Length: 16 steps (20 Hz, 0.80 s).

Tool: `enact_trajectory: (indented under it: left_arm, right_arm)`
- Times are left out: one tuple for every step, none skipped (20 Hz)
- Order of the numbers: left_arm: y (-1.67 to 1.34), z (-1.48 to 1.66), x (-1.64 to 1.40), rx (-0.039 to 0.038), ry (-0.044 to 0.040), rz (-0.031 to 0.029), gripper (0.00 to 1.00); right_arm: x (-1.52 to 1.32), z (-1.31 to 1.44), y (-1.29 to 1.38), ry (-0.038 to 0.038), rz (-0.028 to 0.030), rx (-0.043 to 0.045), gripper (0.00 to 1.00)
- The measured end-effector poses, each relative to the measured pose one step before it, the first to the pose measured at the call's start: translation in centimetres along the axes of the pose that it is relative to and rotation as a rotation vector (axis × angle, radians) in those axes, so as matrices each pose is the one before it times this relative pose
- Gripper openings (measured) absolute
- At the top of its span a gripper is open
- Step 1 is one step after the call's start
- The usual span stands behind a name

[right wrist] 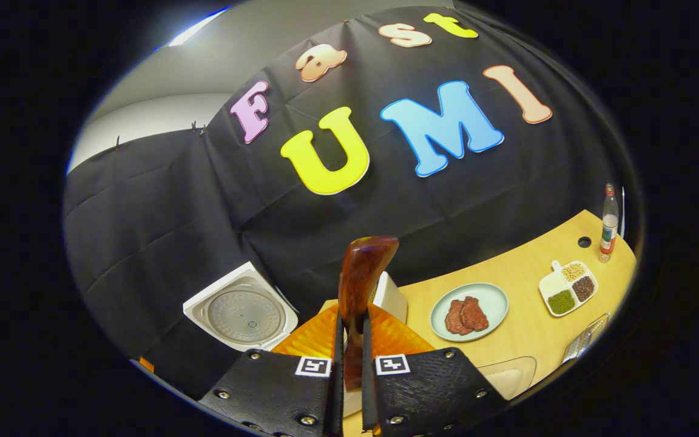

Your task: Close the left gripper, press the button to open the rice cooker; take a wooden spoon from the chopstick holder with the right hand, scoop a spoonful of rice and pour it into the rice cooker, then put the wooden spoon back into the chopstick holder.

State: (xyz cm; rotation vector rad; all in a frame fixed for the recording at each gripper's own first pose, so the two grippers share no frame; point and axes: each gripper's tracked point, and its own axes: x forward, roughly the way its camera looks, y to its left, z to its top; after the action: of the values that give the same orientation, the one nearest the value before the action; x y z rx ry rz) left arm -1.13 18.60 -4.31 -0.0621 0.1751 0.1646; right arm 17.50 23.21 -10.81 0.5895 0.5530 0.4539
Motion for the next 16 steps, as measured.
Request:
enact_trajectory:
  left_arm:
    - [-0.981, 0.005, 0.183, 0.00260, -0.00115, -0.01359, 0.92]
    - [-0.884, 0.091, 0.197, 0.00082, -0.00071, -0.01219, 0.92]
    - [-0.896, -0.004, 0.103, -0.00071, -0.00134, -0.01337, 0.92]
    - [-0.831, 0.172, 0.088, -0.00068, -0.00098, -0.00991, 0.95]
    - [-0.776, 0.002, 0.201, -0.00097, -0.00199, -0.00970, 0.95]
    - [-0.776, 0.039, 0.215, -0.00093, -0.00002, -0.01006, 0.95]
    - [-0.798, 0.021, 0.006, -0.00045, 0.00054, -0.00874, 0.95]
    - [-0.789, 0.163, 0.032, -0.00009, -0.00047, -0.00933, 0.99]
    - [-0.802, -0.045, 0.236, 0.00148, -0.00105, -0.00763, 0.99]
    - [-0.701, 0.055, 0.123, 0.00280, -0.00074, -0.00770, 0.99]
    - [-0.759, 0.132, 0.132, 0.00416, -0.00003, -0.00586, 0.99]
    - [-0.684, 0.077, 0.153, 0.00387, -0.00157, -0.00498, 0.92]
    - [-0.682, 0.051, 0.177, 0.00122, -0.00100, -0.00602, 0.92]
    - [-0.723, 0.134, 0.124, -0.00142, -0.00028, -0.00621, 0.99]
    - [-0.708, 0.125, 0.195, -0.00243, -0.00062, -0.00497, 0.92]
    - [-0.730, 0.038, 0.145, -0.00253, -0.00108, -0.00437, 0.99]
  right_arm:
    - [-0.580, 0.507, -1.201, -0.00759, -0.01553, 0.00696, 0.12]
    - [-0.611, 0.472, -1.188, -0.00787, -0.01629, 0.00630, 0.12]
    - [-0.437, 0.430, -1.221, -0.00803, -0.01572, 0.00400, 0.12]
    - [-0.576, 0.470, -1.275, -0.00803, -0.01688, 0.00326, 0.12]
    - [-0.484, 0.466, -1.187, -0.00714, -0.01570, 0.00306, 0.12]
    - [-0.489, 0.331, -1.135, -0.00702, -0.01669, 0.00330, 0.12]
    - [-0.382, 0.399, -1.132, -0.00507, -0.01524, 0.00265, 0.12]
    - [-0.402, 0.283, -1.293, -0.00633, -0.01679, 0.00242, 0.12]
    - [-0.376, 0.343, -1.201, -0.00455, -0.01556, 0.00401, 0.12]
    - [-0.473, 0.315, -1.192, -0.00646, -0.01590, 0.00496, 0.12]
    - [-0.321, 0.346, -1.134, -0.00580, -0.01515, 0.00434, 0.12]
    - [-0.210, 0.183, -1.226, -0.00391, -0.01615, 0.00152, 0.12]
    - [-0.252, 0.279, -1.223, -0.00354, -0.01817, -0.00075, 0.12]
    - [-0.446, 0.269, -1.285, -0.00435, -0.01839, -0.00305, 0.12]
    - [-0.309, 0.239, -1.333, -0.00363, -0.02031, -0.00447, 0.12]
    - [-0.345, -0.018, -1.353, -0.00444, -0.01988, -0.00218, 0.12]
